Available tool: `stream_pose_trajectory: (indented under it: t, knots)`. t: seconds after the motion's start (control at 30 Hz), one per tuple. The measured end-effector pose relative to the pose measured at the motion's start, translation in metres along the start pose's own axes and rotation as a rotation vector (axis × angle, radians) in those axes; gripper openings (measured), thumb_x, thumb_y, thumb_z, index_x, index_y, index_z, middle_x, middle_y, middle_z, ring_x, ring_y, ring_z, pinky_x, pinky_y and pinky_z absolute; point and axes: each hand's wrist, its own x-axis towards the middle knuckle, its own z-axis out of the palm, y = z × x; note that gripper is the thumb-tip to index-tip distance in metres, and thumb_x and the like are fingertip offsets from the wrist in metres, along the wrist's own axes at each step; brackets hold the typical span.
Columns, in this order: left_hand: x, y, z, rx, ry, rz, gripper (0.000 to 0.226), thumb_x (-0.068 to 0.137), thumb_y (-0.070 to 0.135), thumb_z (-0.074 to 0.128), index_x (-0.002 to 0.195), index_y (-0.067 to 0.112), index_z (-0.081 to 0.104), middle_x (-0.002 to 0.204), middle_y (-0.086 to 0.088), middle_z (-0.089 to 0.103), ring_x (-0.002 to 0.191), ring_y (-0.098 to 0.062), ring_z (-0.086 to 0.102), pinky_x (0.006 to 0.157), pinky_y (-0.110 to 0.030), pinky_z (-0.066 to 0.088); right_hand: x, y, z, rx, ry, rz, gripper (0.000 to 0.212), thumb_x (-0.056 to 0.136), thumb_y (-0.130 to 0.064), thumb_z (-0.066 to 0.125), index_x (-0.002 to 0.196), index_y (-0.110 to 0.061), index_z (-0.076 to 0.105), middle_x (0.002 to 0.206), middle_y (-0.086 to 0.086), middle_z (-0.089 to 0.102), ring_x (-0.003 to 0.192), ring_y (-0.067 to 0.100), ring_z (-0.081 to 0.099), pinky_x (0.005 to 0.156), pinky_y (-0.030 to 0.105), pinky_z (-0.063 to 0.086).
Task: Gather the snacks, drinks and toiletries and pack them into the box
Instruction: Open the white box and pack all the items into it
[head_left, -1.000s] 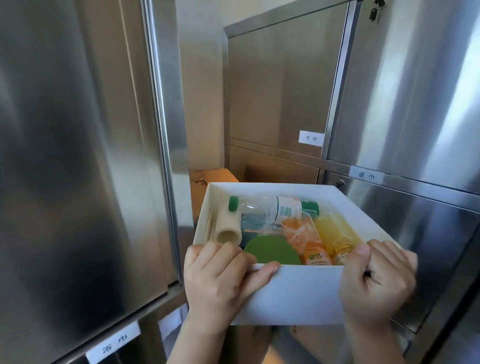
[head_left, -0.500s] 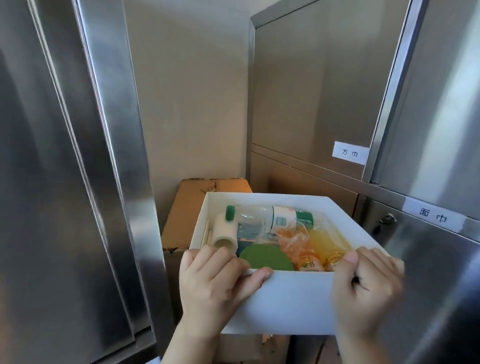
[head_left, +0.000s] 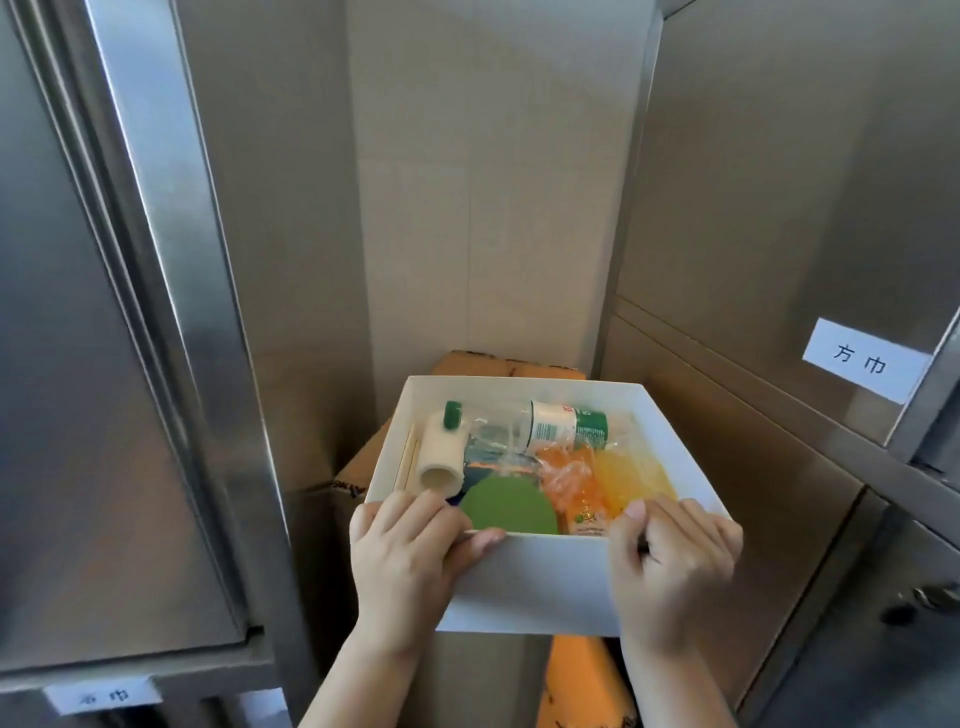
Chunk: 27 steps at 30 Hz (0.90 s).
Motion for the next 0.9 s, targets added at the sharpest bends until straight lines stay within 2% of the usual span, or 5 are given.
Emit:
stream_pose_trajectory:
  t: [0.13, 0.23, 0.37, 0.53, 0.9]
  knots:
    - [0.006, 0.002, 0.020, 0.059, 0.007, -0.082, 0.038, 0.095, 0.049, 0.046, 0.069, 0.022, 0.052, 0.067, 0.005, 0.054, 0.069, -0.016, 0.044, 0.072, -0.029, 0.027, 0.001, 0.016, 0.026, 0.084, -0.030, -0.019, 0.043, 0.095, -0.021, 0.041, 0.055, -0.008, 0.052, 0.058, 0.005, 0.057, 0.059, 0.024, 0.047, 0.071, 0.031, 0.028]
    - [0.003, 0.005, 0.035, 0.087, -0.061, -0.135, 0.031, 0.099, 0.042, 0.037, 0.104, 0.019, 0.058, 0.108, -0.002, 0.063, 0.104, -0.022, 0.052, 0.100, -0.039, 0.029, -0.013, 0.030, 0.038, 0.158, -0.107, -0.138, 0.021, 0.092, -0.028, 0.045, 0.100, -0.012, 0.058, 0.102, 0.010, 0.062, 0.098, 0.025, 0.054, 0.092, 0.040, 0.035]
    - [-0.020, 0.008, 0.055, 0.234, -0.246, -0.137, 0.062, 0.096, 0.052, 0.029, 0.145, 0.015, 0.024, 0.150, -0.011, 0.024, 0.144, -0.027, 0.009, 0.117, -0.045, 0.004, -0.032, 0.057, 0.050, -0.002, -0.307, -0.321, 0.061, 0.092, -0.045, 0.041, 0.144, -0.017, 0.026, 0.148, 0.014, 0.029, 0.140, 0.034, 0.023, 0.113, 0.056, 0.012]
    - [-0.018, 0.001, 0.078, 0.346, -0.407, -0.159, 0.082, 0.090, 0.063, 0.030, 0.150, 0.014, 0.006, 0.156, -0.012, 0.008, 0.144, -0.032, 0.002, 0.117, -0.047, -0.001, -0.024, 0.070, 0.069, -0.096, -0.396, -0.380, 0.071, 0.093, -0.050, 0.039, 0.149, -0.015, 0.015, 0.154, 0.016, 0.018, 0.141, 0.037, 0.017, 0.113, 0.058, 0.015]
    - [0.001, -0.022, 0.126, 0.414, -0.588, -0.225, 0.083, 0.088, 0.066, 0.023, 0.149, 0.010, 0.009, 0.156, -0.016, 0.011, 0.144, -0.034, 0.003, 0.115, -0.049, 0.000, -0.014, 0.085, 0.127, -0.198, -0.480, -0.373, 0.070, 0.094, -0.055, 0.031, 0.147, -0.011, 0.021, 0.153, 0.017, 0.017, 0.142, 0.037, 0.015, 0.111, 0.057, 0.018]
